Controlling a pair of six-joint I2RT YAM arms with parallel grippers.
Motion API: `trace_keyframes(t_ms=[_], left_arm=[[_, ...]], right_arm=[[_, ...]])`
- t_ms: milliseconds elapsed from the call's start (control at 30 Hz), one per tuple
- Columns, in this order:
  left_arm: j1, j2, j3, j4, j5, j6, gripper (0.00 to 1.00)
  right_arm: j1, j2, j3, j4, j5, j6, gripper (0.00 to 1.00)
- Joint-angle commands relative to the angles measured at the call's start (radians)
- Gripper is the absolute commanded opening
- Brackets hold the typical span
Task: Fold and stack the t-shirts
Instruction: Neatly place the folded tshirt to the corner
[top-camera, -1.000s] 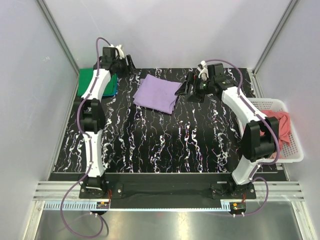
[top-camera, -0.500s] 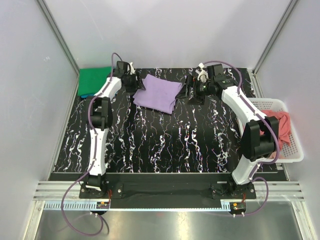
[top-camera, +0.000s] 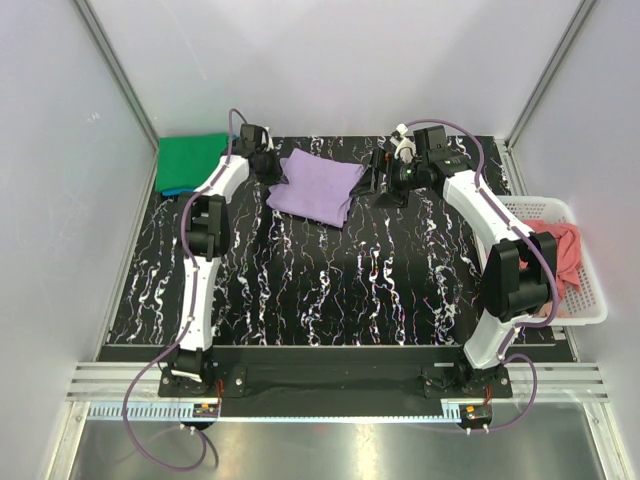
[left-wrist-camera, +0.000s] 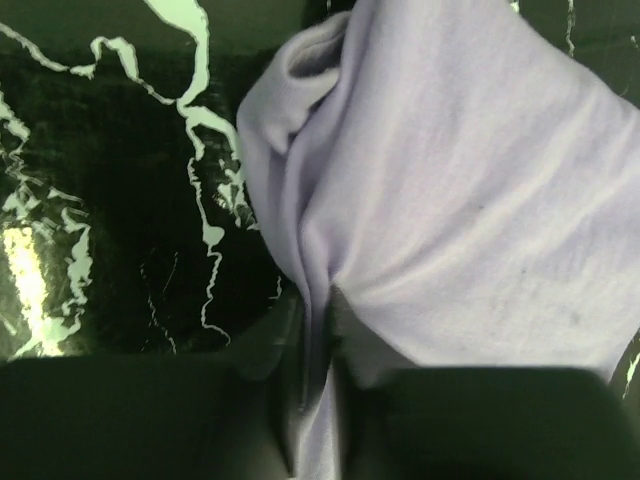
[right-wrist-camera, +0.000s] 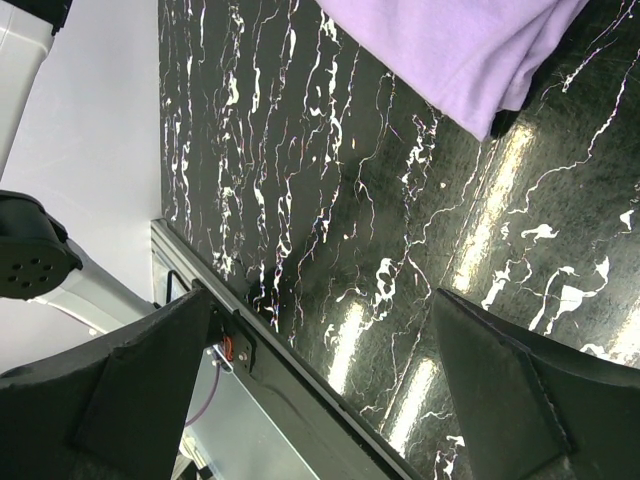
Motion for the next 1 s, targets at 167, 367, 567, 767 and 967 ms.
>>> trace_keyframes(t_ms=[167,367,567,767,967], left_arm=[[-0.038,-0.166,-0.178,0.003,-0.049,-0.077,0.00],[-0.041,-0.312,-0.156,-0.022,-0.236,-0.025,0.00],[-0.035,-0.308,-0.011,-0.131,-0.353,0.034,0.00],[-0.009,-0.329,0.003,-0.111,-0.474,0.046,0.00],[0.056,-0.289,0.136,-0.128,-0.479,0.009,0.00]], right_arm=[[0.003,-0.065,0.028,0.000,-0.010,-0.012,1.00],[0.003,-0.076,0.025,0.032,-0.013,0.001,1.00],[0.003,-0.097,0.010,0.057,-0.015,0.018,1.00],[0.003,-0.107,0.028,0.046,-0.004,0.003,1.00],[0.003,-0.114,0.019,0.047,0.007,-0.006,1.00]])
